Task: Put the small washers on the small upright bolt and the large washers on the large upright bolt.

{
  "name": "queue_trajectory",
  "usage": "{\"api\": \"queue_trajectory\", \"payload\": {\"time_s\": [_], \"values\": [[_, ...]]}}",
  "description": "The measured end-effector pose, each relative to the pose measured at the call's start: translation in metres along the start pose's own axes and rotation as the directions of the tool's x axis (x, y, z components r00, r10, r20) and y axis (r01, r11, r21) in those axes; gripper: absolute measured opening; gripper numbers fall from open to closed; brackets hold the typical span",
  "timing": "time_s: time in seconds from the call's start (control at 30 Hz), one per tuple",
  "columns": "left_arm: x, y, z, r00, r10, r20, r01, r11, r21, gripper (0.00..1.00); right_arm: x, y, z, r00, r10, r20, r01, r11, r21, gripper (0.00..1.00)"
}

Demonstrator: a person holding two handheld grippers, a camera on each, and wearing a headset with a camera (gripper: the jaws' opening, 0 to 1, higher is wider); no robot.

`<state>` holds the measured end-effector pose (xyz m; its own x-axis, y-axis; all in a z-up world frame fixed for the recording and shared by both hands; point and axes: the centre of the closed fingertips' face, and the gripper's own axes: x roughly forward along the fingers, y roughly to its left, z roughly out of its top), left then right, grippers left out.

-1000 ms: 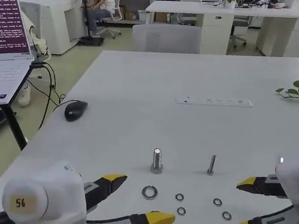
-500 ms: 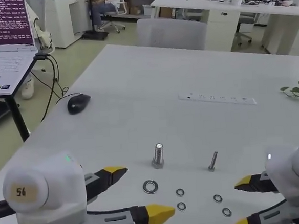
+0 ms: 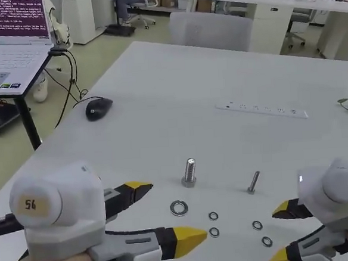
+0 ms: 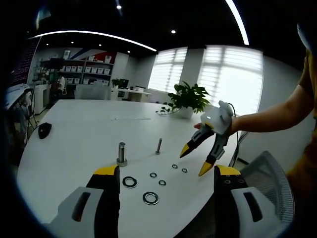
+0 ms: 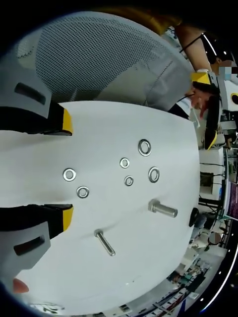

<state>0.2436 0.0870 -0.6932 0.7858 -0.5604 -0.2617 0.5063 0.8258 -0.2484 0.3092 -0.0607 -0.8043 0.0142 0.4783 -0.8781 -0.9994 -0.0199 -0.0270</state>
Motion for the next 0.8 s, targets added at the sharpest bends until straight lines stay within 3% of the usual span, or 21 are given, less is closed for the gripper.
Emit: {"api": "queue_trajectory", "payload": {"time_s": [0.23, 0.8], "values": [[0.0, 0.0, 0.001, 1.0, 0.003, 0.002, -0.003, 1.0, -0.002, 0.77, 0.006, 0.0, -0.006, 0.9986, 0.024, -0.048, -0.024, 1.0, 0.008, 0.52], [-0.001, -0.001, 0.001, 1.0, -0.004, 0.003, 0.004, 1.0, -0.007, 0.76, 0.015, 0.002, -0.008, 0.993, 0.055, -0.104, -0.056, 0.998, -0.009, 0.46]]}}
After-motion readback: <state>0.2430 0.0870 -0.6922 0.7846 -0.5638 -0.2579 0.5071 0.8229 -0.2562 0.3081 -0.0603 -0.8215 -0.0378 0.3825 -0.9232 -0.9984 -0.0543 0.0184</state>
